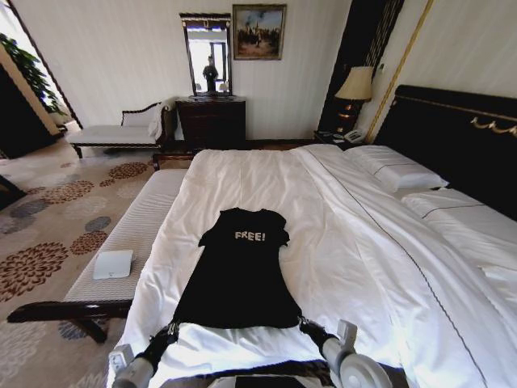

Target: Fold the clothes on the bed.

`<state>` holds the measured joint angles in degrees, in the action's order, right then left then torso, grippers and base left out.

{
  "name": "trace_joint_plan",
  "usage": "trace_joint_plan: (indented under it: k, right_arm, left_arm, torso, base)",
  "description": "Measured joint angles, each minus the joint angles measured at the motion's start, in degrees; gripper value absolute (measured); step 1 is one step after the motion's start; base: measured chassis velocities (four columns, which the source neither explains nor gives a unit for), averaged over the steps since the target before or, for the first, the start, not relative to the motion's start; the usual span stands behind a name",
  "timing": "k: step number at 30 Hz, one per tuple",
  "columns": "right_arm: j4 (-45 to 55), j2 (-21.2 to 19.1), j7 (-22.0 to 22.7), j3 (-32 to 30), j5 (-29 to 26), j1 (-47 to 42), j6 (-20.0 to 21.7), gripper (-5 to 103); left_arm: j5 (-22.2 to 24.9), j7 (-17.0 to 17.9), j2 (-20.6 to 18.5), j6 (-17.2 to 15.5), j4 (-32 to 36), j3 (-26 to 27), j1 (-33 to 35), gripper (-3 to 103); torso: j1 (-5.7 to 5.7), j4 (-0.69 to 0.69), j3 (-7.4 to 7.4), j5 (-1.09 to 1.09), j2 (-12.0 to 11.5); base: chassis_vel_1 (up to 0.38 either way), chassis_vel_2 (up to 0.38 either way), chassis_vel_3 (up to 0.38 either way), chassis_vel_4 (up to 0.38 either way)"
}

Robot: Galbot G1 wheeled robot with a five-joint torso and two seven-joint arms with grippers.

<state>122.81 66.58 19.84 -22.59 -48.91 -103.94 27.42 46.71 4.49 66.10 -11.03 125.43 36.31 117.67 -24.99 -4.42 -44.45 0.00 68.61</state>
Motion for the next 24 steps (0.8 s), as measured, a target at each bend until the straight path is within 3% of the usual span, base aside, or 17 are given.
trace_joint_plan:
  k: [12, 24]
  right_arm:
    - [2.12, 3.40, 1.46, 2.50, 12.06, -7.49, 1.23, 1]
    - [2.75, 4.85, 3.32, 3.62, 18.07, -12.83, 3.97, 1]
  left_arm:
    - [-3.74, 1.09, 0.65, 5.17, 0.90, -0.34, 12.43, 2]
    - [-8.75, 4.93, 2.32, 7.08, 1.28, -0.07, 18.92, 2]
  torso:
    - [0.00, 0.01, 0.00, 0.00, 0.00]
    - [0.01, 0.00, 0.01, 0.00, 0.01]
  base:
    - [0.000, 0.000, 0.000, 0.000]
    - [0.000, 0.000, 0.000, 0.000]
